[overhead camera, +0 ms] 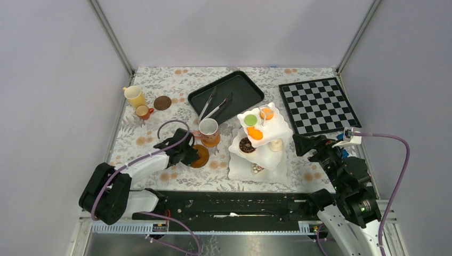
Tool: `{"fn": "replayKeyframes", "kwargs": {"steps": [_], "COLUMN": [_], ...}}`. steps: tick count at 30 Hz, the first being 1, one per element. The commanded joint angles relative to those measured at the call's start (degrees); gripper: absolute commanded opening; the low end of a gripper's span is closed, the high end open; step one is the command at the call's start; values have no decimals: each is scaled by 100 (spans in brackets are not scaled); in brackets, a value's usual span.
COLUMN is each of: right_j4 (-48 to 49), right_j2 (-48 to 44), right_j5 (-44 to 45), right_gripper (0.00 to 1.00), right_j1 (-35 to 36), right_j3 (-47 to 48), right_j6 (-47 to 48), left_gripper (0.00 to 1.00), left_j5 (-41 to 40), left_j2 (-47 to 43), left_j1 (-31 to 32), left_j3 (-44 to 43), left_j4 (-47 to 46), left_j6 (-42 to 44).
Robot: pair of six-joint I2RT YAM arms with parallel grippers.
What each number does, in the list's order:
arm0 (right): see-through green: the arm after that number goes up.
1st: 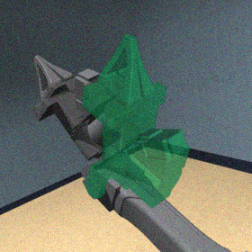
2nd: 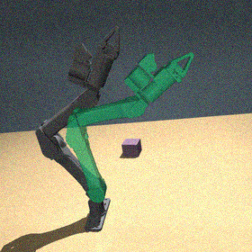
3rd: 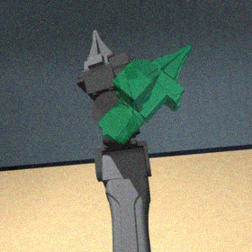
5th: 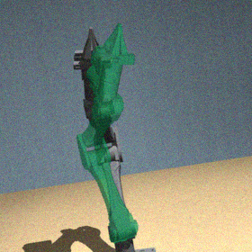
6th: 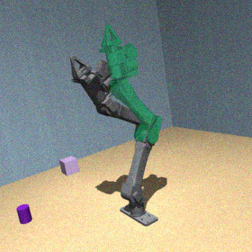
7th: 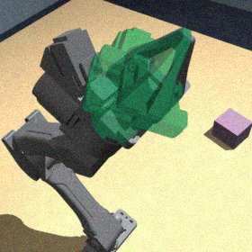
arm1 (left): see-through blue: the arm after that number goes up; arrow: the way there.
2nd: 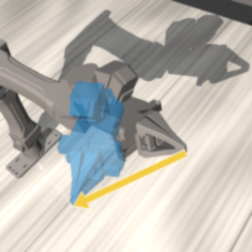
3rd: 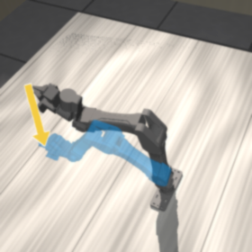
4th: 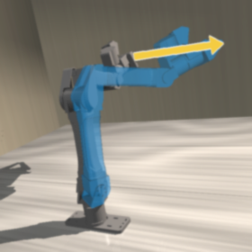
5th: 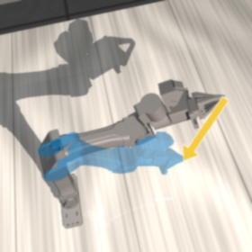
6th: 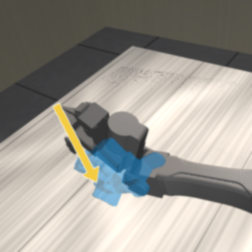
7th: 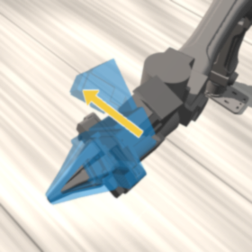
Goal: Serve the afternoon tea
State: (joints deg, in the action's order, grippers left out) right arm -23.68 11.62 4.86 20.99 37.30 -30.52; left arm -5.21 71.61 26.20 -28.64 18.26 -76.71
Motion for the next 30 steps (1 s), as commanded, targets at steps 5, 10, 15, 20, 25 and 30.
{"fn": "replayKeyframes", "kwargs": {"steps": [5,10,15,20,25,30], "right_j4": [153,127,125,124,91,100], "right_j2": [35,7,28,27,-30,-1], "right_j5": [3,13,14,6,-12,-35], "right_gripper": [98,98,98,98,98,98], "right_j1": [26,28,28,28,28,34], "right_j3": [91,97,79,82,61,25], "right_j6": [-1,-33,-58,-58,-84,-118], "left_gripper": [0,0,0,0,0,32], "left_j5": [-354,-319,-470,-488,-807,-900], "left_j2": [662,773,939,1192,913,399], "left_j1": [1015,1226,1248,1248,1247,1256], "left_j3": [-199,-247,-359,-609,-652,-876], "left_j4": [797,786,761,690,909,1286], "left_j6": [-661,-819,-791,-627,-650,-434]}}
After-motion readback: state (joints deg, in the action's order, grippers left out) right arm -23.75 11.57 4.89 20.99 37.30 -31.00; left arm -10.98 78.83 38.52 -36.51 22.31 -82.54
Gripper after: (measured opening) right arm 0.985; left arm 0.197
